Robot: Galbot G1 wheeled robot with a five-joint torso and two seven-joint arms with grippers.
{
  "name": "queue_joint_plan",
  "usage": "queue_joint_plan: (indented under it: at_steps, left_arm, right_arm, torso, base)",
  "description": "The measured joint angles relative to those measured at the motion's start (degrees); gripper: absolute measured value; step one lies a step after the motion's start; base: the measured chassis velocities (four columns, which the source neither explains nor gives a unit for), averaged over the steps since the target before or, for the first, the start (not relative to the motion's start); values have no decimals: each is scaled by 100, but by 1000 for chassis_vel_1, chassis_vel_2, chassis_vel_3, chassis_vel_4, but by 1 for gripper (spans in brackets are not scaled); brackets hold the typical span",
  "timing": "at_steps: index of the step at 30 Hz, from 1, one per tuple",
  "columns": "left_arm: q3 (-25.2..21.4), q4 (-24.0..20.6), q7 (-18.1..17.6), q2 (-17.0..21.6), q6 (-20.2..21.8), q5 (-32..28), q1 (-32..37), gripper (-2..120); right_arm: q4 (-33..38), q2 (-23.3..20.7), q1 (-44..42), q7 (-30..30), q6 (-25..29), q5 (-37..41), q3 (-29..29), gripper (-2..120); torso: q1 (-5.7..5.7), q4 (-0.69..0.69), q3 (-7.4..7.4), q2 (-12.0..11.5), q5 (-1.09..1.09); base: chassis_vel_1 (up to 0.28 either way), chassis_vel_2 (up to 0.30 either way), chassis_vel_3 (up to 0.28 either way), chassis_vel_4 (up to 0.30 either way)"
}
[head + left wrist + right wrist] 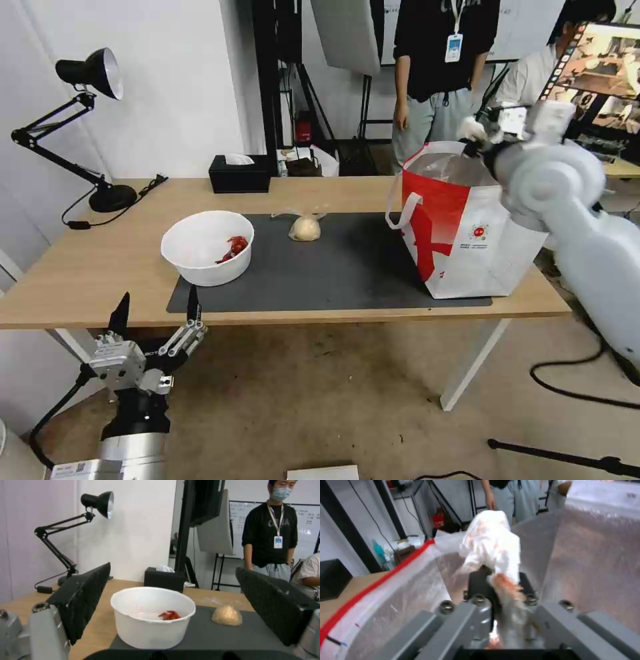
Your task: Pick up the trash from the table and place it into the takeout bag.
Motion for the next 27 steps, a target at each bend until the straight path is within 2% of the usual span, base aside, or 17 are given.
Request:
queue_joint_plan:
  at_steps: [2,3,6,7,10,11,14,15,17,18,21,22,24,27]
  left_arm:
    - [7,0,2,9,1,0,7,100]
    - [7,0,2,9,1,0,7,100]
    - [10,0,9,13,6,1,26,100]
    - [10,0,9,13,6,1,26,100]
    - [19,0,14,15,14,3,40,100]
    - [19,0,14,15,14,3,40,100]
    - [28,0,19,13,24,7,42,100]
    - [28,0,19,13,24,7,42,100]
    - [31,0,20,16,30,11,50,100]
    - [31,0,20,16,30,11,50,100]
    - [30,0,20,26,32,14,62,100]
    - [30,0,20,26,32,14,62,100]
    - [29,0,20,29,32,15,71,100]
    - [31,0,21,29,31,15,75,100]
  right_arm:
    - [37,19,-56,-1,0,5,59,21]
    - [37,19,-56,-1,0,5,59,21]
    - [71,64,-84,-7,3,-19,97,34]
    - [71,64,-84,-7,3,-19,97,34]
    - [111,82,-148,-27,9,-66,147,49]
    - [111,82,-148,-27,9,-66,147,49]
    - [172,81,-216,-87,21,-204,188,63]
    - [172,81,-216,-87,21,-204,188,63]
    - [203,73,-238,-169,28,-327,196,73]
    - [203,73,-238,-169,28,-327,196,73]
    - [251,73,-240,-215,38,-400,198,90]
    - [251,73,-240,-215,38,-400,198,90]
    - [312,65,-240,-287,89,-415,205,98]
    - [435,23,-241,-454,240,-478,208,100]
  torso:
    - [0,2,0,0,-1]
    - [0,2,0,0,-1]
    - [0,3,0,0,-2]
    - [0,3,0,0,-2]
    - [0,2,0,0,-2]
    - [0,2,0,0,-2]
    - [0,1,0,0,-2]
    - [0,1,0,0,-2]
    - [0,1,0,0,-2]
    - [0,1,0,0,-2]
    - [0,1,0,0,-2]
    - [0,1,0,0,-2]
    - [0,1,1,0,-2]
    - [0,2,0,0,-2]
  base:
    - [0,0,0,0]
    - [0,0,0,0]
    - [0,0,0,0]
    - [0,0,0,0]
    - [0,0,0,0]
    - [0,0,0,0]
    - [0,0,0,0]
    - [0,0,0,0]
    - [0,0,0,0]
    - [0,0,0,0]
    - [0,0,0,0]
    - [0,0,0,0]
    - [0,0,0,0]
    - [0,0,0,0]
